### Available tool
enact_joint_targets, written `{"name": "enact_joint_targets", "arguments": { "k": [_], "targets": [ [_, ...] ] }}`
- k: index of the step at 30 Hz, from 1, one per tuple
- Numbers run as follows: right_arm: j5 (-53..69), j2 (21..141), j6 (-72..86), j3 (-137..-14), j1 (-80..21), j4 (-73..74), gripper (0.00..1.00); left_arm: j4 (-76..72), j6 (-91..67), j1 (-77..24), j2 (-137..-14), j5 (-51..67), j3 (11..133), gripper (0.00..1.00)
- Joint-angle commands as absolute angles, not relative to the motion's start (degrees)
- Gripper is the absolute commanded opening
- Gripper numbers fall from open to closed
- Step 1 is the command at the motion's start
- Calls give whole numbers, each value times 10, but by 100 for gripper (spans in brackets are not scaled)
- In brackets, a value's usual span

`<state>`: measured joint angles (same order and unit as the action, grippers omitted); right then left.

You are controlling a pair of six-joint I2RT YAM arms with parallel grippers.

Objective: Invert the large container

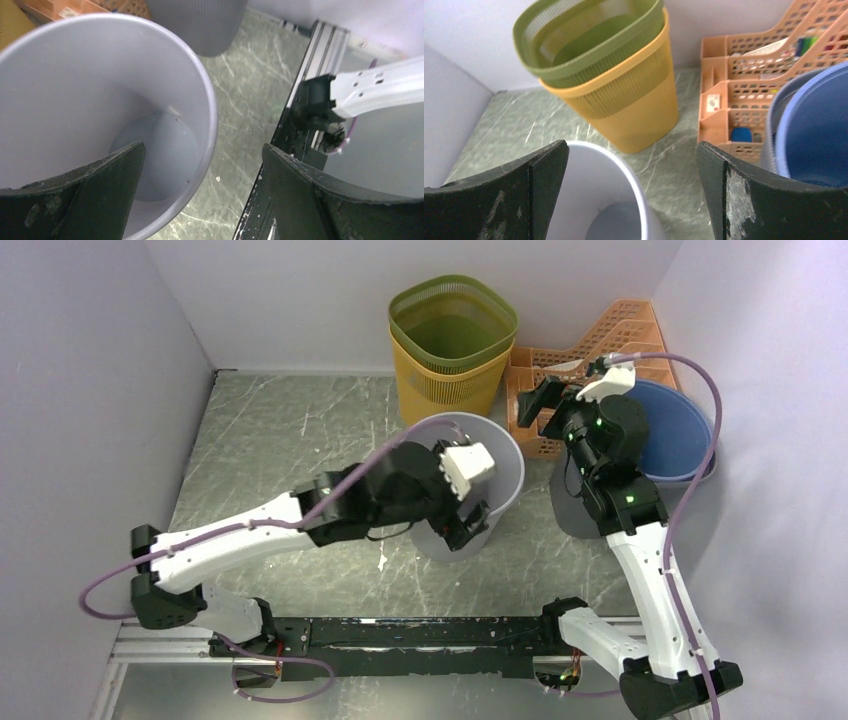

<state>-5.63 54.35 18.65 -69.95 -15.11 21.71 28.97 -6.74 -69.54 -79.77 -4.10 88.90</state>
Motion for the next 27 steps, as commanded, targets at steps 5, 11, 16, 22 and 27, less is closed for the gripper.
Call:
{"name": "enact_joint_targets", "arguments": {
  "k": [5, 11, 16, 22, 27],
  "targets": [
    [-185, 584, 168, -773, -151, 234, 100, 220, -6, -741, -829, -120, 844, 99],
    [-194, 588, 166, -762, -150, 228, 100, 160, 58, -743, -822, -173, 789, 99],
    [-192, 583, 169, -745, -150, 224, 100, 144, 116, -743, -844, -199, 769, 99],
    [-198, 570, 168, -734, -146, 224, 100, 200, 95, -743, -867, -195, 783, 63],
    [-216, 557, 163, -731, -145, 226, 100, 225, 51, -743, -844, -193, 767, 7]
  ]
}}
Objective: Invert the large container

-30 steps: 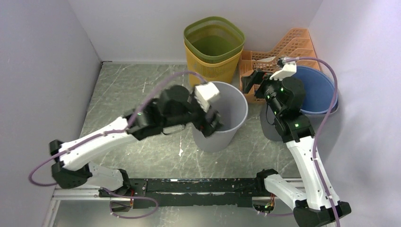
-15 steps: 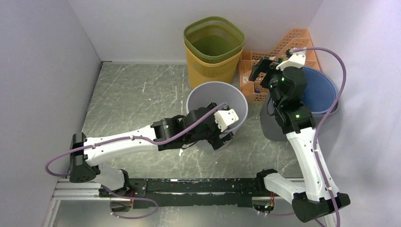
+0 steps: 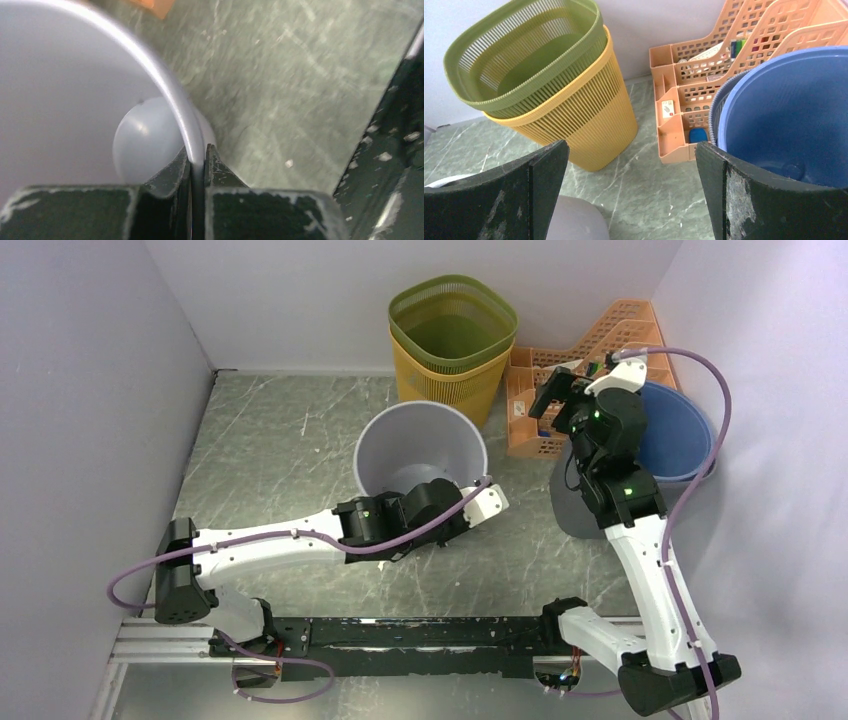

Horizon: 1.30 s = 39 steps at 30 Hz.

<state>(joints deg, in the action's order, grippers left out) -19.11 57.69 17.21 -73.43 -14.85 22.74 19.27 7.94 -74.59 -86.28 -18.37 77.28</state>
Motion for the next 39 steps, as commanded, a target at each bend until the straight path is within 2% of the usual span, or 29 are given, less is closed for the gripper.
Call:
{"name": "enact_joint_targets", "arguments": {
  "k": [1, 6, 12, 16, 26, 28, 33, 35, 39],
  "targets": [
    [-223, 555, 161, -731, -145, 226, 100, 232, 45, -743, -838, -192, 763, 7],
    [-275, 543, 156, -711, -145, 220, 100, 249, 15, -743, -807, -190, 751, 7],
    [-274, 547, 176, -650, -140, 201, 100, 185, -17, -737, -755, -152, 743, 7],
    [-273, 551, 186, -613, -130, 186, 100, 76, -78, -684, -695, -34, 695, 7],
    [-229, 537, 191, -577, -75, 162, 99, -184, -275, -462, -621, 272, 528, 7],
    [-223, 532, 191, -558, -69, 161, 99, -267, -352, -396, -622, 326, 476, 7],
    [-224, 523, 183, -557, -63, 164, 98, -593, -584, -269, -678, 444, 338, 7],
    [-225, 521, 180, -559, -62, 165, 98, -741, -664, -239, -718, 464, 306, 7],
    [-230, 520, 176, -559, -60, 165, 98, -941, -791, -213, -811, 487, 279, 7]
  ]
}}
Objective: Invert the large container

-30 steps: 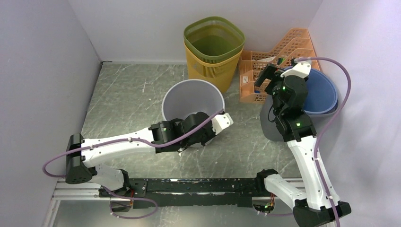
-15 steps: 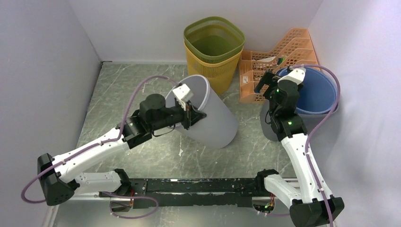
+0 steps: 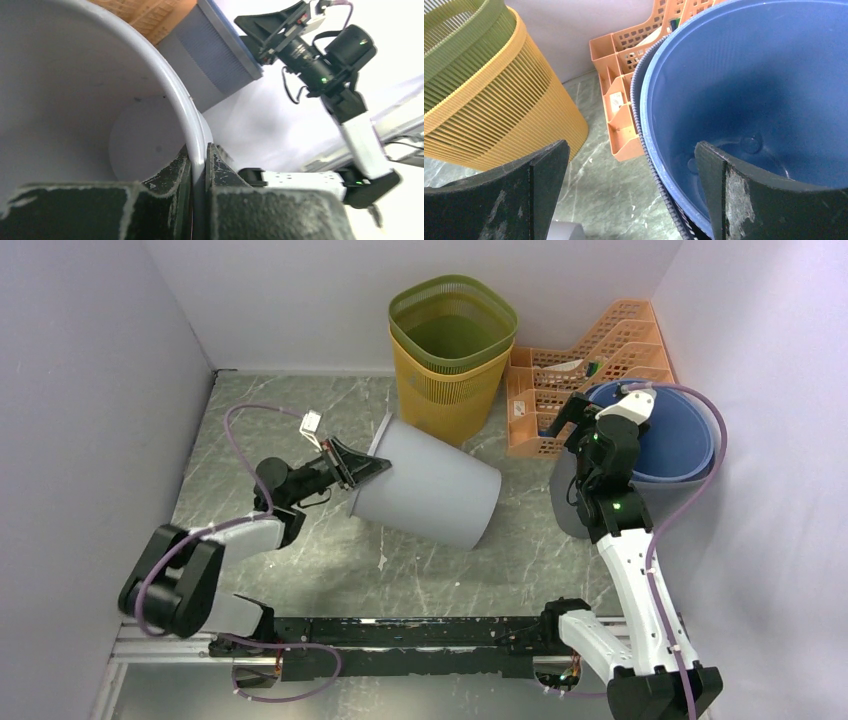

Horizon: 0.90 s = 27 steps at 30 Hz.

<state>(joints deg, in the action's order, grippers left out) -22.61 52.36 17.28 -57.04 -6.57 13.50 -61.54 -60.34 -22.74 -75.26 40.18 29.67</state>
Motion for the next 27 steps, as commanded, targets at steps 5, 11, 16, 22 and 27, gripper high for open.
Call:
{"name": "enact_joint_targets", "arguments": {
  "k": [5, 11, 16, 22, 27],
  "targets": [
    [-232, 521, 174, -560, -58, 160, 98, -1040, -873, -212, -877, 485, 278, 7],
    [-231, 526, 176, -549, -56, 149, 98, -1040, -899, -213, -869, 475, 306, 7],
    [-217, 540, 184, -546, -56, 136, 97, -1041, -910, -217, -948, 495, 346, 7],
    [-207, 551, 185, -542, -55, 127, 97, -1041, -911, -145, -1027, 528, 326, 7],
    [-192, 562, 187, -537, -55, 114, 97, -1041, -913, -83, -1062, 546, 289, 7]
  ]
}}
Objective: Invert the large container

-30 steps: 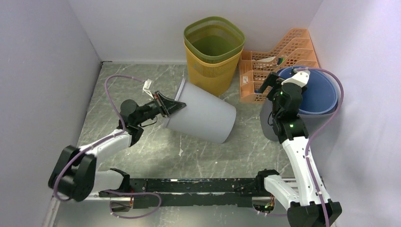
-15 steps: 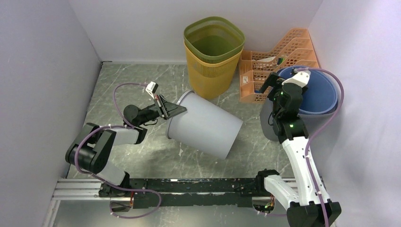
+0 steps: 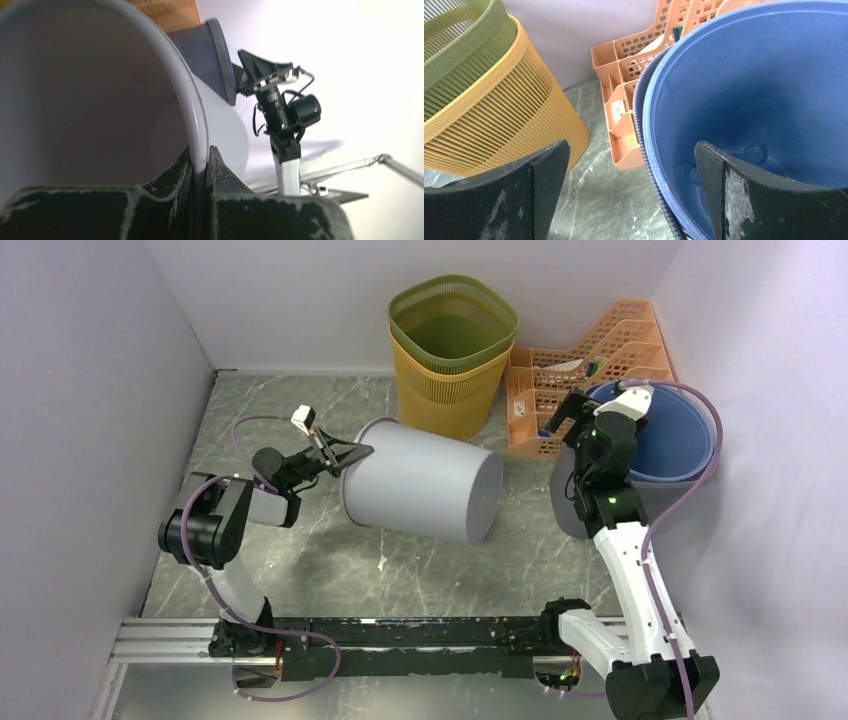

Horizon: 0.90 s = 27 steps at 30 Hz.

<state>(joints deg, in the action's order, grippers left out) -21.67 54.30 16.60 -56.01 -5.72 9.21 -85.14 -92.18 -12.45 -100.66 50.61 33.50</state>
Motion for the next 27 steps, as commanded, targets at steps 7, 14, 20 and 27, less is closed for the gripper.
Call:
{"name": "enact_joint_targets", "arguments": {
  "k": [7, 14, 20, 27],
  "targets": [
    [-168, 575, 194, -521, -55, 94, 97, -1040, -891, -16, -1100, 578, 279, 8],
    [-151, 580, 194, -511, -55, 86, 97, -1040, -879, 36, -1158, 605, 300, 42],
    [-149, 577, 193, -502, -55, 89, 97, -1038, -876, 77, -1213, 614, 328, 80],
    [-136, 582, 193, -500, -55, 89, 98, -1035, -885, 102, -1235, 609, 336, 88]
  ]
}}
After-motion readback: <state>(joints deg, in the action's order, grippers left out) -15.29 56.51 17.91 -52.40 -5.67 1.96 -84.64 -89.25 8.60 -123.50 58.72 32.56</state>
